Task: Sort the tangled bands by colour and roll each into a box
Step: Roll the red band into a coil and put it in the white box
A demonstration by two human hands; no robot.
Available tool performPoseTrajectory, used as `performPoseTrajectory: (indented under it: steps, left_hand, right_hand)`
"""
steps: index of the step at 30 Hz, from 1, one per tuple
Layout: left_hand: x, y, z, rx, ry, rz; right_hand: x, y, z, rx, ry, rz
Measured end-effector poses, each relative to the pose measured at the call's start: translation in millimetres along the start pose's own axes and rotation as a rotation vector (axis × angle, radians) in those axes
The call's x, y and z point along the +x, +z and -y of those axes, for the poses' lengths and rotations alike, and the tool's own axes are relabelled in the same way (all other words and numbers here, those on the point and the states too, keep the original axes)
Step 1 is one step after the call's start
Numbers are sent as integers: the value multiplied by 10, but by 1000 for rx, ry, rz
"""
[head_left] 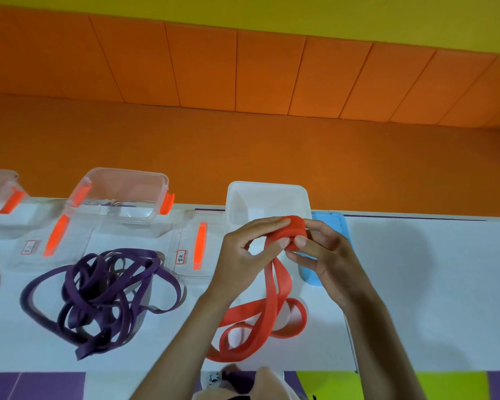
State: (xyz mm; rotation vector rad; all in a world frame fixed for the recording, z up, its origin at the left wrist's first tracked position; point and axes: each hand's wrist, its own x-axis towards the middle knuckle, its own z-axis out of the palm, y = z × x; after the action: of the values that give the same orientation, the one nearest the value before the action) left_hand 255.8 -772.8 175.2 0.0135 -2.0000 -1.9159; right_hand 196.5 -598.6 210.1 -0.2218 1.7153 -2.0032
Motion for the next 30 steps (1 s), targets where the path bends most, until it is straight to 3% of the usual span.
performPoseTrajectory:
  steps: [7,12,16,20,30]
  left_hand:
    - [46,-37,-72,-103,-23,-61]
    - [58,-190,-83,-15,-33,61]
    - [59,-175,-103,59,-18,137]
    - [39,-129,-136,-74,-93,84]
    - [192,-214,-229,-49,-211,148]
  right_hand:
    - [-50,98,-81,255,32,16]
    - [-85,60,-97,-13,139,65]
    - [-65,1,-15,-105,60,69]
    - [-51,-6,42,-221,-12,24]
    - [-21,15,60,-87,-36,34]
